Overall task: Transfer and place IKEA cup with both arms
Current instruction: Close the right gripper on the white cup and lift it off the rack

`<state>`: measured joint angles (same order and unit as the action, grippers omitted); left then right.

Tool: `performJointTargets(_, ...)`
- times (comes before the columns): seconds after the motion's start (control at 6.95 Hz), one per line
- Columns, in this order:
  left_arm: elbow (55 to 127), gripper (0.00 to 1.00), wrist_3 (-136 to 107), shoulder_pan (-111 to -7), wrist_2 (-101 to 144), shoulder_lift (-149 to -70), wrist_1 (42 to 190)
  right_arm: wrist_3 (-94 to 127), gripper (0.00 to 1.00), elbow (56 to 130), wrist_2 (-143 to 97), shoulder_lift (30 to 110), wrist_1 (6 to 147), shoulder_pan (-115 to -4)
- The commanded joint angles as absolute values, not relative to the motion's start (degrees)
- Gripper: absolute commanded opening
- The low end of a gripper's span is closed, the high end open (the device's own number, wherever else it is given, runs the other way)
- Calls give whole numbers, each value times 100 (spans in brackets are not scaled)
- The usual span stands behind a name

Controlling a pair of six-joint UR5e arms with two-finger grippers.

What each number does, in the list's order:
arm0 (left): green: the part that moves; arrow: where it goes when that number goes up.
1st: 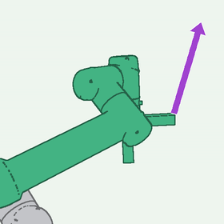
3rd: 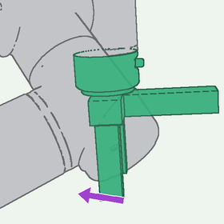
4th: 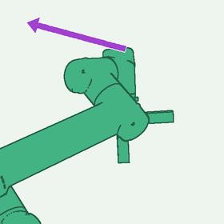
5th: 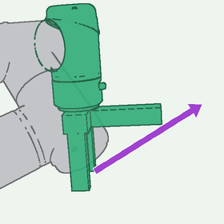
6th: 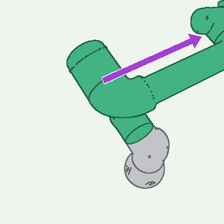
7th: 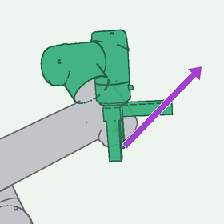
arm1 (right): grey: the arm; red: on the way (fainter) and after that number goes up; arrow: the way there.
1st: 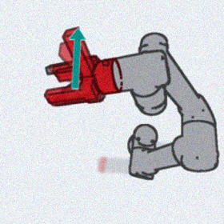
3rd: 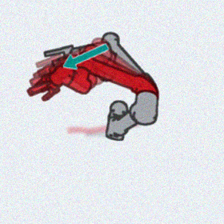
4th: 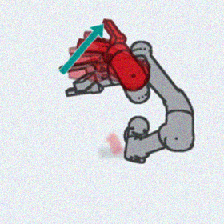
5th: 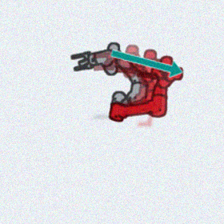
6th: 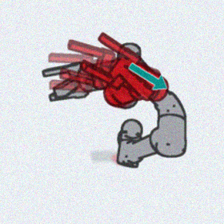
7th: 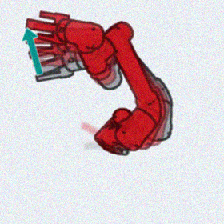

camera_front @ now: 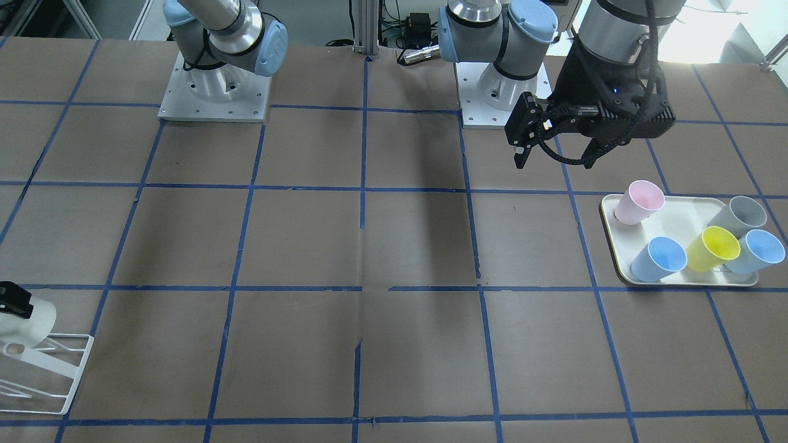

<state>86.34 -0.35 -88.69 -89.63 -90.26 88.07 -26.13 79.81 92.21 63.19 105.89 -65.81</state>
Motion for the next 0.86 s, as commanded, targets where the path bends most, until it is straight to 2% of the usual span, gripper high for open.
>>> performJointTargets(0.0,8631,100,-35,-8859,-8956,-9018,8807,-2654,28,7317,9255,6634,9586,-6583)
performJointTargets(0.43,8640,100,-26,-8824,-8666,-8982,8807,-2611,29,5972,9378,6715,7600,-6592)
performJointTargets(0.72,8736,100,130,-8781,-8083,-8930,8815,-2540,28,6028,9334,6968,7094,-6592)
